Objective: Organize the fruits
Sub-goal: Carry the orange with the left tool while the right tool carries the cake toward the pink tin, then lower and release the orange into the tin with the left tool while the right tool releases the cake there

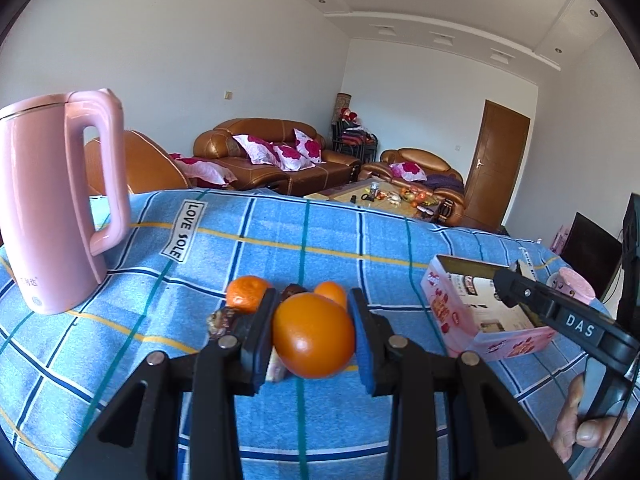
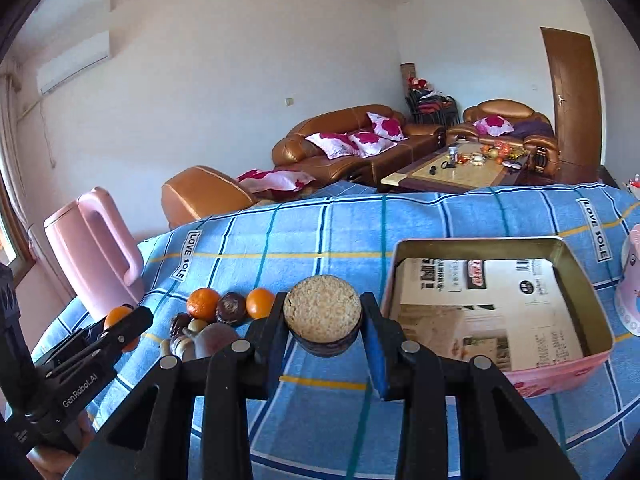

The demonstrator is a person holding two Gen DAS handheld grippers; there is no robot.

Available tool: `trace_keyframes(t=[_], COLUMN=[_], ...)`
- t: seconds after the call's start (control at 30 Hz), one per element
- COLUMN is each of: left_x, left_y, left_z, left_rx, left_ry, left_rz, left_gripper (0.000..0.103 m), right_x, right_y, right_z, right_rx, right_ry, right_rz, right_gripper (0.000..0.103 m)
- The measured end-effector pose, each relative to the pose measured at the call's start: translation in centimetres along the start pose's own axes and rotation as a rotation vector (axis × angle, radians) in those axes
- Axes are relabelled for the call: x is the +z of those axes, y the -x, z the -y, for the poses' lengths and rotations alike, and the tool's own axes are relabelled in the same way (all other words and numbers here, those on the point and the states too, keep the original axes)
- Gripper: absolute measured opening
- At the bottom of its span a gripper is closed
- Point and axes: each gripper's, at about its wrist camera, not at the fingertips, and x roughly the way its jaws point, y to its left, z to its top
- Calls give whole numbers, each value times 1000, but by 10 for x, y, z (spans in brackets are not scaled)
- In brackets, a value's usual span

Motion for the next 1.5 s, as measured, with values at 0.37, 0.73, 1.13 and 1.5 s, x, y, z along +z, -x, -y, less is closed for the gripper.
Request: trace_keyframes(t=[0.37, 0.73, 1.13, 1.5], left_x=[9, 1, -11, -14], left_y=[-25, -73, -95, -98], left_z=[80, 177, 199, 192], left_rx=[-112, -205, -139, -49], left_ry=[-62, -145, -205, -220], left_rz=[-7, -110, -193, -182], left_gripper=[36, 36, 37, 52], right_x=[9, 5, -2, -6], right_y=[15, 9, -9, -11], right_z=[103, 139, 151, 148], right_rx=[-175, -214, -173, -182], right_ry=[-58, -46, -111, -105], right_rz=[19, -51, -149, -158], right_gripper=[37, 37, 37, 40])
